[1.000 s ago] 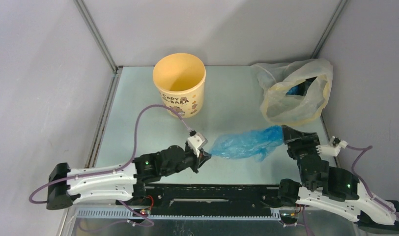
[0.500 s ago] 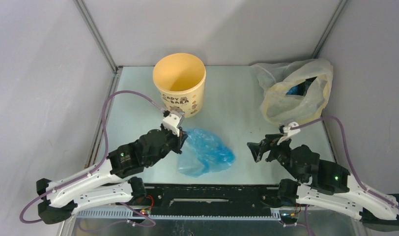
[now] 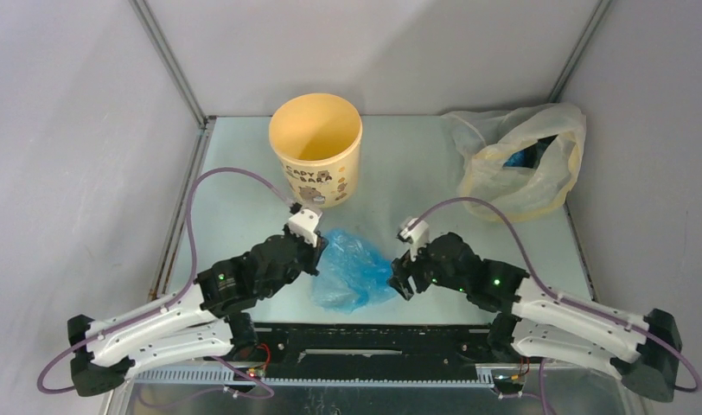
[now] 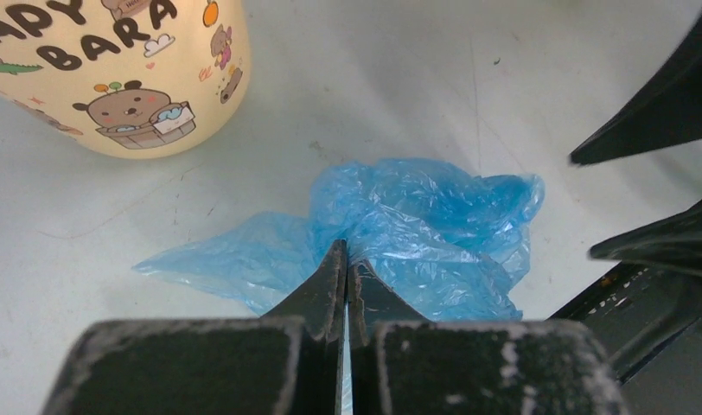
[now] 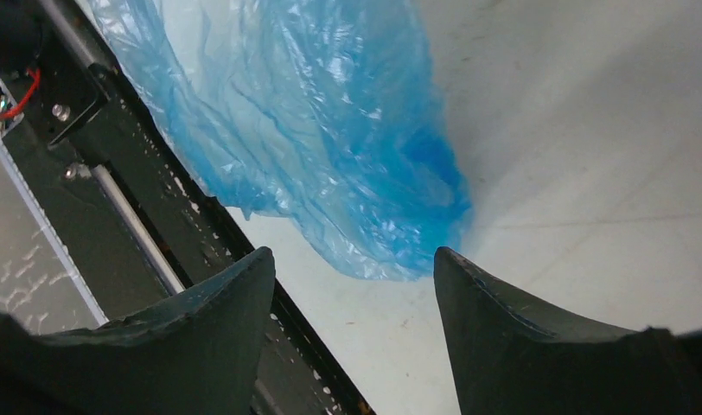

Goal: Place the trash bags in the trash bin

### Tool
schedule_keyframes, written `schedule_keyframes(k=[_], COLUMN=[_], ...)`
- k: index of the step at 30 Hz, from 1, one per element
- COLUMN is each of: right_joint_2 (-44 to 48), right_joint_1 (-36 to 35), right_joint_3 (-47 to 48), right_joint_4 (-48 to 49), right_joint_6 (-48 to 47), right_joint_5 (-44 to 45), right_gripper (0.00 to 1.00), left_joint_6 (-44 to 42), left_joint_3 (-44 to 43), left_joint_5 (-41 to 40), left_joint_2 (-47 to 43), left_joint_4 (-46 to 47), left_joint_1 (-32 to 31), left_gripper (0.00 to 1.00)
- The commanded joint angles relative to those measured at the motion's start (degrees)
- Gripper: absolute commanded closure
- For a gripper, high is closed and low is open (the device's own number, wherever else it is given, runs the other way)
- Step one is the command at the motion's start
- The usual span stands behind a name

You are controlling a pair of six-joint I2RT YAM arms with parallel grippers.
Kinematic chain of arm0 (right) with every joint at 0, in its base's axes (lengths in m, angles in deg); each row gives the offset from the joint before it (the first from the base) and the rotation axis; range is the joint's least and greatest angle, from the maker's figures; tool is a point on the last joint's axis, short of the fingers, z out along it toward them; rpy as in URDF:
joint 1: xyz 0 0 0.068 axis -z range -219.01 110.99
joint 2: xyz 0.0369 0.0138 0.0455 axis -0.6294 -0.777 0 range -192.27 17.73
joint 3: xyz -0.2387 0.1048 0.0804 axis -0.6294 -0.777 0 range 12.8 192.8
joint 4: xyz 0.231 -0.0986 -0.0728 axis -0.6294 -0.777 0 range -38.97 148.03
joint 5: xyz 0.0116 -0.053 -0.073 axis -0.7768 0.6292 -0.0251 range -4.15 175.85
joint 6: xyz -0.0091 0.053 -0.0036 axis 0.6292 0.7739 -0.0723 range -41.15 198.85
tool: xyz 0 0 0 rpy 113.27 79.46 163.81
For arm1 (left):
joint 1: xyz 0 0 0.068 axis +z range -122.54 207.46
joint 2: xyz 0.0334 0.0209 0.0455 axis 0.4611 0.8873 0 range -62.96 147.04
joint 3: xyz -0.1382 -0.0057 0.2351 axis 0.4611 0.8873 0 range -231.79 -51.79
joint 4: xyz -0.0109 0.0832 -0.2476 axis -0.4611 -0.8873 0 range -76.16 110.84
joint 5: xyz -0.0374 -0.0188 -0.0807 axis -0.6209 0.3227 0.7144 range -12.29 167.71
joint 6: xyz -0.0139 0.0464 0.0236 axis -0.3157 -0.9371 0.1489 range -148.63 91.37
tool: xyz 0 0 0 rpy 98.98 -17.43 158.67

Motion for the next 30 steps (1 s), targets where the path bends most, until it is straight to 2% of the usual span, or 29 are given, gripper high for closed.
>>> schedule_keyframes(k=[1,8,10,11,13,14,17,20,24,26,30], right_joint_2=[-5.8,-16.5,-18.7,-19.4,-19.4,-18.6,-13.6,-6.5,1.3,4.0,5.8], right_joint_1=[1.1,6.1,6.7,7.2,8.8,9.7,12.1,15.1,18.4,18.6,18.5], right_joint_3=[0.0,-0.1,-0.1,0.0,0.0,-0.1,-1.6,-4.1,-6.5,-7.5,-7.9], right_joint_4=[13.6,19.2,19.2,19.1,18.6,17.8,14.4,10.4,6.2,5.7,4.7], right_joint_6=[-4.0,-2.2,-1.9,-1.5,0.2,1.2,4.2,7.7,10.7,11.2,13.2], right_joint_5=[-7.7,-10.1,-10.2,-10.1,-9.5,-8.4,-3.2,3.5,5.9,5.0,4.2], right_gripper=[0.3,0.41,0.47,0.58,0.9,1.0,1.0,1.0,1.0,1.0,1.0], left_joint_6=[-1.1,-0.9,-0.8,-0.5,0.9,2.4,7.5,10.6,13.2,13.6,14.1], left_joint_3=[0.5,1.9,2.2,2.4,2.6,2.7,4.2,7.7,10.8,10.9,9.1], left_joint_5=[-1.2,-2.3,-3.0,-4.3,-8.3,-11.4,-16.1,-13.4,-10.0,-9.9,-7.7], left_joint_2=[-3.2,-4.4,-4.4,-4.4,-4.4,-4.4,-5.5,-7.4,-8.7,-8.8,-8.4], left_joint_4=[4.3,5.2,5.5,5.5,4.6,3.5,1.5,2.3,3.7,3.9,2.8], left_joint_1=[0.2,0.2,0.2,0.2,0.3,0.5,3.6,9.5,15.2,15.8,15.8], left_gripper=[1.0,1.0,1.0,1.0,1.0,1.0,1.0,1.0,1.0,0.91,0.46])
